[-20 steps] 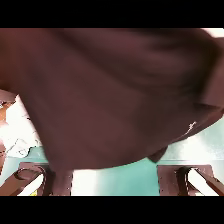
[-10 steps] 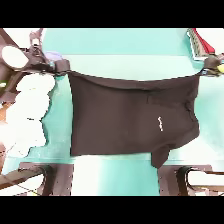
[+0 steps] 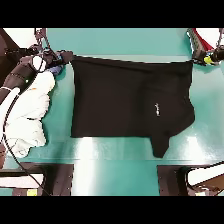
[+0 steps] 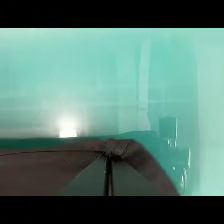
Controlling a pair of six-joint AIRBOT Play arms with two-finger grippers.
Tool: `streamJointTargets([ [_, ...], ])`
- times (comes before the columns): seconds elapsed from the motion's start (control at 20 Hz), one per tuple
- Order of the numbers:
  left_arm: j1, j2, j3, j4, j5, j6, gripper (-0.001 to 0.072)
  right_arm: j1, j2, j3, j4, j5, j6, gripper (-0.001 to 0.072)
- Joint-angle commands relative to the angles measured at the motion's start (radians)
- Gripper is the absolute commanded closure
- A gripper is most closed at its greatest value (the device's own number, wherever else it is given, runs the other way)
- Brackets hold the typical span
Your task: Fold the shirts.
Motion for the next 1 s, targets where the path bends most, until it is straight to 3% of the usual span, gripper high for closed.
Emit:
streamJointTargets([
  [0.0, 0.017, -0.013, -0.004, 0.018, -0.095, 0.072, 0.0686, -0.002, -0.006, -0.063, -0.004, 0.004, -0.006, 0.0698],
  [0.1, 0.017, -0.024, -0.032, 0.013, -0.174, 0.118, 0.0686, -0.002, 0.016, -0.157, -0.004, 0.011, -0.008, 0.0697],
  [0.35, 0.017, -0.061, -0.108, 0.008, -0.240, 0.117, 0.0684, 0.000, 0.066, -0.350, 0.000, -0.005, -0.008, 0.0695],
  [0.4, 0.017, -0.061, -0.108, 0.008, -0.254, 0.117, 0.0643, 0.000, 0.072, -0.375, 0.000, -0.004, -0.007, 0.0694],
  [0.45, 0.017, -0.061, -0.105, 0.007, -0.276, 0.112, 0.0275, 0.000, 0.075, -0.389, 0.001, -0.003, -0.007, 0.0692],
  [0.5, 0.017, -0.061, -0.098, 0.008, -0.303, 0.089, 0.0163, 0.000, 0.076, -0.393, 0.011, 0.010, -0.006, 0.0612],
  [0.55, 0.017, -0.061, -0.079, 0.010, -0.354, 0.089, 0.0226, -0.006, 0.079, -0.392, 0.038, 0.029, -0.006, 0.0393],
  [0.6, 0.017, -0.061, -0.052, 0.023, -0.417, 0.091, 0.0294, -0.017, 0.087, -0.391, 0.076, 0.064, -0.006, 0.0353],
  [0.65, 0.019, -0.055, -0.016, 0.053, -0.500, 0.091, 0.0343, -0.032, 0.104, -0.391, 0.102, 0.124, -0.008, 0.0353],
  [0.8, 0.072, 0.023, 0.026, 0.073, -0.702, 0.090, 0.0341, -0.084, 0.195, -0.451, 0.105, 0.289, -0.058, 0.0354],
  [0.95, 0.134, 0.128, -0.035, 0.052, -0.857, 0.100, 0.0340, -0.134, 0.322, -0.592, 0.166, 0.346, -0.094, 0.0354],
])
